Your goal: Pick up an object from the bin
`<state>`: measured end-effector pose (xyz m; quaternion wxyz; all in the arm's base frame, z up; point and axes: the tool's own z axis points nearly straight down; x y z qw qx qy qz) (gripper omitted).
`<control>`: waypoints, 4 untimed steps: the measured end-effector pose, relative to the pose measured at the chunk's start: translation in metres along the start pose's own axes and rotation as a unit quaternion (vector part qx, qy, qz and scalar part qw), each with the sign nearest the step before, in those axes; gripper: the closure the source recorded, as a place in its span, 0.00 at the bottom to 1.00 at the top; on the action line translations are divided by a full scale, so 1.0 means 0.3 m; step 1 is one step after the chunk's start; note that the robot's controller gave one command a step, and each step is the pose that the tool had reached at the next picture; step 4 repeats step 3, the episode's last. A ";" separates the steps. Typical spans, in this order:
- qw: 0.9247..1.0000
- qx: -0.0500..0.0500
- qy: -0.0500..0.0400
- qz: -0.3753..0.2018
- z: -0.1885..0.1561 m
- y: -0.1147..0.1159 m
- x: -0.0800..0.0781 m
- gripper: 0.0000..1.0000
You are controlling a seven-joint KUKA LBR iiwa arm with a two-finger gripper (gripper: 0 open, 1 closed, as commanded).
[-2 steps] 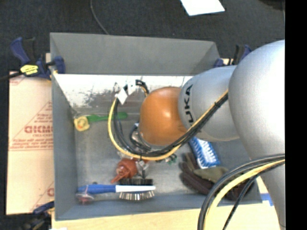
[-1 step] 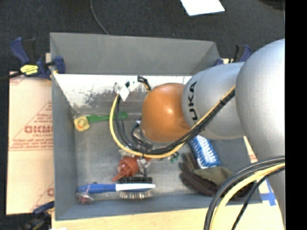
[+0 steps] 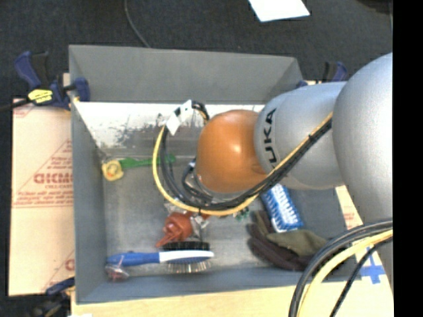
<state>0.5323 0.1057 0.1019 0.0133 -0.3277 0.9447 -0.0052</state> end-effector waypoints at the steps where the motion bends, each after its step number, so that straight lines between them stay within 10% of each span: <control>1: 1.000 0.001 -0.001 0.000 -0.041 -0.003 -0.001 1.00; 4: 1.000 -0.001 0.002 0.002 -0.183 -0.005 0.000 1.00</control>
Offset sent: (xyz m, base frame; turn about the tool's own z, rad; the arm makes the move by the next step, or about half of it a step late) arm 0.0004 -0.0002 0.0455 0.0002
